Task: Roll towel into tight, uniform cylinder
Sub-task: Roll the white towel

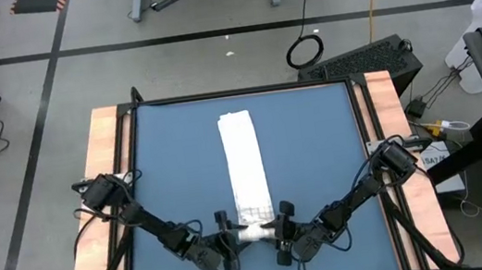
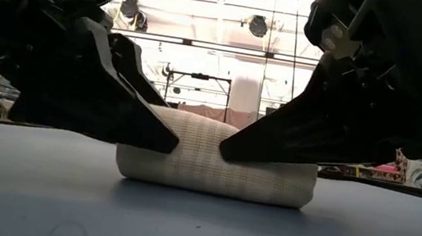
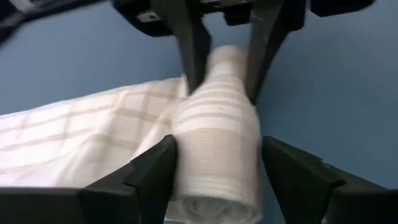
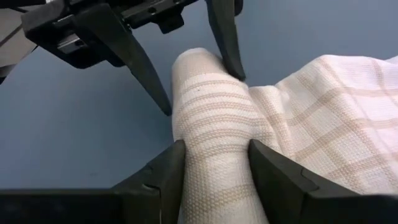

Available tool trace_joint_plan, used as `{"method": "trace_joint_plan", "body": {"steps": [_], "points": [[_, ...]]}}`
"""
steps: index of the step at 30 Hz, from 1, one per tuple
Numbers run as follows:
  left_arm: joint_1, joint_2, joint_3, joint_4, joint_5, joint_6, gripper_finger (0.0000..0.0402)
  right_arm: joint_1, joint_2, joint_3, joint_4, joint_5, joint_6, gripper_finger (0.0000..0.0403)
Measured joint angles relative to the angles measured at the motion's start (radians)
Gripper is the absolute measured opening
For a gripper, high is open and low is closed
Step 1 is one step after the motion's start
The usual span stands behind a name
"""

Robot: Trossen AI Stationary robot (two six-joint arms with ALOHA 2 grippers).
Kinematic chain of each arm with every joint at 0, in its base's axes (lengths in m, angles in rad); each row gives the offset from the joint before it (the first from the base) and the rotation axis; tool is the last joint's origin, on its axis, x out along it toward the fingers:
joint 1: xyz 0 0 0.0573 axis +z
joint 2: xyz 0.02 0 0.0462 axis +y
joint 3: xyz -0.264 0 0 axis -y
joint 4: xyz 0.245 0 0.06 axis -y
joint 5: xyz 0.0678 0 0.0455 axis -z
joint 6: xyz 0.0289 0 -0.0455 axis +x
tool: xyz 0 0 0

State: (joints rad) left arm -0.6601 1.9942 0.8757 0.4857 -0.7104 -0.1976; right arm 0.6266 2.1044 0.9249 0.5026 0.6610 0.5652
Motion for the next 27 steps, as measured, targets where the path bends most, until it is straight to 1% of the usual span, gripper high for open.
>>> {"method": "trace_joint_plan", "body": {"steps": [3, 6, 10, 13, 16, 18, 20, 24, 27], "points": [[0.03, -0.002, 0.0, -0.005, 0.089, -0.009, 0.0228, 0.0, 0.0, 0.0, 0.0, 0.0, 0.005, 0.016], [0.057, -0.006, 0.0, -0.014, 0.161, -0.041, 0.02, 0.0, 0.0, 0.0, 0.0, 0.0, 0.008, 0.016], [0.075, -0.007, 0.001, -0.023, 0.199, -0.066, 0.0136, 0.0, -0.005, 0.0, -0.005, 0.003, 0.013, 0.016], [0.091, -0.009, 0.004, -0.051, 0.244, -0.145, 0.0092, 0.006, -0.03, 0.0, -0.017, -0.006, -0.036, 0.016], [0.106, -0.008, 0.008, -0.089, 0.291, -0.228, 0.0091, 0.036, -0.063, -0.002, -0.041, 0.032, -0.179, 0.0171], [0.115, -0.008, 0.008, -0.098, 0.314, -0.262, 0.0091, 0.064, -0.087, -0.005, -0.069, 0.071, -0.27, 0.0188], [0.125, -0.008, 0.007, -0.098, 0.334, -0.285, 0.0091, 0.091, -0.106, -0.005, -0.096, 0.1, -0.323, 0.0209], [0.147, -0.013, 0.006, -0.097, 0.387, -0.34, 0.0099, 0.129, -0.115, -0.003, -0.157, 0.128, -0.339, 0.0246], [0.163, -0.013, 0.006, -0.105, 0.436, -0.388, 0.011, 0.142, -0.116, -0.003, -0.19, 0.182, -0.297, 0.0258]]}}
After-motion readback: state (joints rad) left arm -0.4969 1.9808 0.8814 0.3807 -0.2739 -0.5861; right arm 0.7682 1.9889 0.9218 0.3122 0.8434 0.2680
